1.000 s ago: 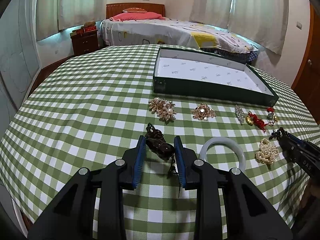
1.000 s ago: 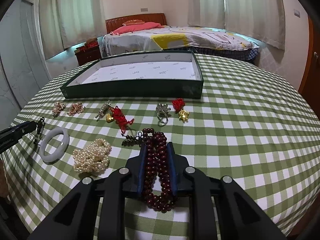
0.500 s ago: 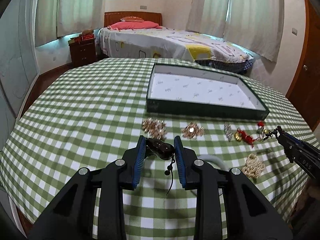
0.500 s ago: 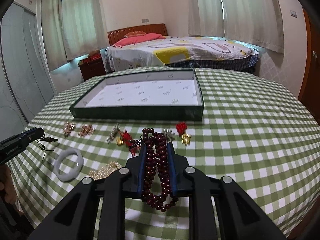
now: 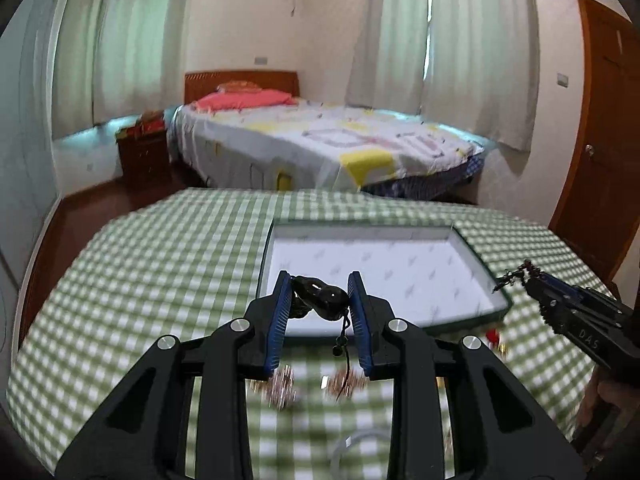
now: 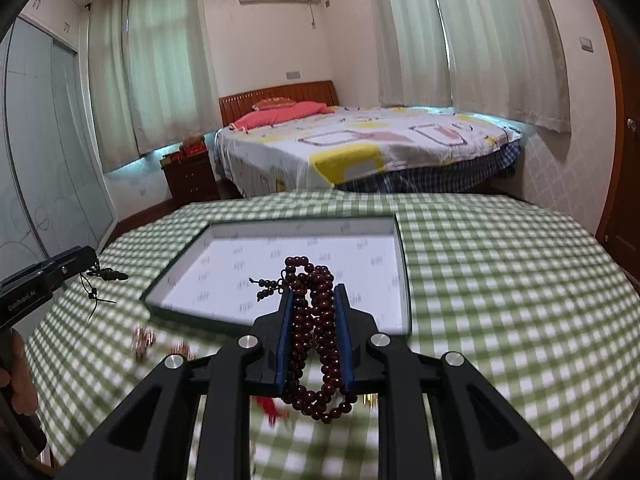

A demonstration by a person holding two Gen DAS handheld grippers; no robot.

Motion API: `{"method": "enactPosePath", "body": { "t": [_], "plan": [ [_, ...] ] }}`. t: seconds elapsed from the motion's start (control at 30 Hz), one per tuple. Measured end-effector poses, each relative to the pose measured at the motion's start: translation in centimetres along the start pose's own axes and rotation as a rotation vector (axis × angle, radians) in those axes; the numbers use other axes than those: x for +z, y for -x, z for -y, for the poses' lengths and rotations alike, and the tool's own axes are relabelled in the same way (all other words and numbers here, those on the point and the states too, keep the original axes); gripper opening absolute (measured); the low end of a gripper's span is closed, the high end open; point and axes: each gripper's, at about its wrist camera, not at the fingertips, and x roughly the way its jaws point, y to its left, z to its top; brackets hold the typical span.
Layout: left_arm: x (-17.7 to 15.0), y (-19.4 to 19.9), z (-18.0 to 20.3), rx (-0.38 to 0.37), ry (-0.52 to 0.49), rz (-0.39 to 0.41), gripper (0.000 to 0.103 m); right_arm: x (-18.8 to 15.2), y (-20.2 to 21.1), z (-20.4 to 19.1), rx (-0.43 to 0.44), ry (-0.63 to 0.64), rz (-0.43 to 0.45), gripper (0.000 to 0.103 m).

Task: Organize jewelry
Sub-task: 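Carry the keychain and bead bracelet into the green box and open both tools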

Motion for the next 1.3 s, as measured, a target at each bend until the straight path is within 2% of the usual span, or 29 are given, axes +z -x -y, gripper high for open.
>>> {"method": "enactPosePath", "body": {
  "t": [0.13,0.27,0.4,0.5,0.63,0.83,1.07,1.17,1.23,1.3],
  "plan": [
    [2.5,-2.3,0.7,-0.019,-0.007,0.033,0.029,2.4,-2.0,0.4,-0.002,-0.001,0.02,0.021],
    [3.7,-6.0,1.2,-0.033,-0.011,0.009,0.029,3.4,-4.5,0.7,-0.018,0.008,0.007,0.021],
    [2.8,-10.5,1.3,-0.039,-0.007,-0.072,0.029,2.8,-7.9,1.6,-0.015,-0.008,-0.068,0.021],
    [1.4,-14.2,1.2,-0.048,0.0,-0.167,0.029,1.8,-10.0,2.2,-0.016,-0.022,-0.132,0.021],
    [-0.3,-17.0,0.8,-0.045,-0.006,-0.249,0.029,0.6,-12.1,2.8,-0.028,-0.03,-0.207,0.021],
    [-1.8,-18.5,0.4,-0.045,-0.01,-0.319,0.029,-0.2,-13.3,3.5,-0.044,-0.041,-0.27,0.021],
    [-2.6,-19.5,0.1,-0.037,-0.001,-0.367,0.029,-0.1,-13.8,3.7,-0.063,-0.016,-0.29,0.022],
    [-2.8,-19.7,0.1,-0.031,0.0,-0.368,0.029,0.0,-14.0,3.8,-0.061,-0.011,-0.286,0.029],
    [-2.8,-19.6,0.1,-0.031,-0.003,-0.368,0.03,0.1,-14.0,3.7,-0.057,-0.005,-0.282,0.039],
    [-2.7,-19.7,0.1,-0.033,-0.003,-0.368,0.031,0.1,-14.0,3.6,-0.055,-0.002,-0.28,0.042]
  ]
}}
